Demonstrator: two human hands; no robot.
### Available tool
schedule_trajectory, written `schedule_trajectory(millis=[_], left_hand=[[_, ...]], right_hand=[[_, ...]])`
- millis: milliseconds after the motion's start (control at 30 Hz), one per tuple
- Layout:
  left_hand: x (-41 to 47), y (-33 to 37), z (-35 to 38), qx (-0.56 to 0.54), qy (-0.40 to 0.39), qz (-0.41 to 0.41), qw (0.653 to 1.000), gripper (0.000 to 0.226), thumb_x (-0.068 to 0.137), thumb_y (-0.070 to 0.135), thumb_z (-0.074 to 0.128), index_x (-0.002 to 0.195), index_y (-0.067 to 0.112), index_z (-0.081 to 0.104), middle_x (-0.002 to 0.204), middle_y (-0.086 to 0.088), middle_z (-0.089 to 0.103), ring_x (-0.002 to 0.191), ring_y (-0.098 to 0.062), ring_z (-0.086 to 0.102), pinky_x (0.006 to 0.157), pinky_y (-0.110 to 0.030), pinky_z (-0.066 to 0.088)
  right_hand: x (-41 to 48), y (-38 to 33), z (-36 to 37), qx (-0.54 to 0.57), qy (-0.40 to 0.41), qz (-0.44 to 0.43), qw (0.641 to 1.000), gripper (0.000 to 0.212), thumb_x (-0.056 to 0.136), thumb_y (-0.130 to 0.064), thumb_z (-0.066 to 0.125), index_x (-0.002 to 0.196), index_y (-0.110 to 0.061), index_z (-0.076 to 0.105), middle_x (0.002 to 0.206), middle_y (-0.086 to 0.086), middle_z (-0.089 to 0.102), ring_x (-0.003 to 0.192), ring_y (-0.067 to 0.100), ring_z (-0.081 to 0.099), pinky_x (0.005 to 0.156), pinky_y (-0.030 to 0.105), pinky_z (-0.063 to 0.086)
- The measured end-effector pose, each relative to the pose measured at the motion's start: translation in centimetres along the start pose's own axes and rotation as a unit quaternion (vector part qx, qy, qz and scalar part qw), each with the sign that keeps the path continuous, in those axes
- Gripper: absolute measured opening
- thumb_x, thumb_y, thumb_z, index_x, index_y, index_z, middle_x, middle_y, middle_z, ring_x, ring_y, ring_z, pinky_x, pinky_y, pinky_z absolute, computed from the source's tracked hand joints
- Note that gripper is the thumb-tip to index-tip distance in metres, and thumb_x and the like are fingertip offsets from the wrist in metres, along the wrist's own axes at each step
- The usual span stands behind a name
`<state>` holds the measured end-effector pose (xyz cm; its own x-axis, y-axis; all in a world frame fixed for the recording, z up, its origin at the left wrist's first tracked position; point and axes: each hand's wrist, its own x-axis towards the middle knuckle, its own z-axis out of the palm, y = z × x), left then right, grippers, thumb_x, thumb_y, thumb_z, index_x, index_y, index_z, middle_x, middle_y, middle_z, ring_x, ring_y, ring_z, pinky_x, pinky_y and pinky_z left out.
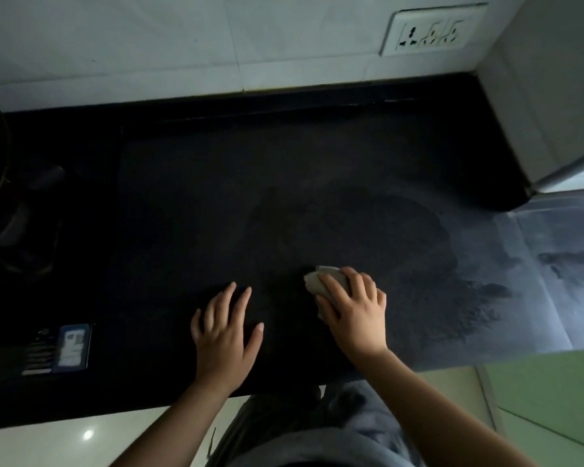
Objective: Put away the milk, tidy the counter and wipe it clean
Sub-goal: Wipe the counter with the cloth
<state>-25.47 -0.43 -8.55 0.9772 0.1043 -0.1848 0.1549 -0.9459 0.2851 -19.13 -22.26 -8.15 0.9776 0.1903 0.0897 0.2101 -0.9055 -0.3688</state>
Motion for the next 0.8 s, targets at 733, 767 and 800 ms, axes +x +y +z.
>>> schedule_trajectory(millis=[733,767,800], left_hand=[[-1.0,5.9,-0.6,0.058,0.002,-0.057,0.997,0.057,0.091,0.042,0.041,0.141,0.016,0.04,0.146,-0.011,0.042,0.132,-0.033,0.039,0.102,-0.055,0.033],[-1.3,7.5,-0.6,0.046,0.004,-0.04,0.998,0.059,0.088,0.044,0.039,0.14,0.015,0.041,0.143,-0.011,0.046,0.13,-0.033,0.043,0.1,-0.052,0.036],[-1.7,9.3,-0.4,0.03,0.005,-0.021,0.999,0.061,0.087,0.046,0.037,0.139,0.015,0.043,0.14,-0.011,0.049,0.127,-0.032,0.046,0.099,-0.05,0.038]], right_hand=[[-1.9,12.7,-6.6,-0.003,-0.025,0.043,0.999,0.034,0.088,-0.042,0.051,0.116,-0.025,0.057,0.116,0.012,0.056,0.102,0.037,0.052,0.071,0.044,0.045],[-2.6,13.5,-7.2,0.011,-0.026,0.047,0.998,0.033,0.087,-0.042,0.053,0.116,-0.026,0.057,0.114,0.011,0.056,0.101,0.036,0.052,0.07,0.043,0.045],[-3.6,14.1,-8.0,0.029,-0.024,0.054,0.998,0.034,0.086,-0.043,0.052,0.116,-0.027,0.057,0.112,0.009,0.056,0.098,0.035,0.052,0.069,0.041,0.045]])
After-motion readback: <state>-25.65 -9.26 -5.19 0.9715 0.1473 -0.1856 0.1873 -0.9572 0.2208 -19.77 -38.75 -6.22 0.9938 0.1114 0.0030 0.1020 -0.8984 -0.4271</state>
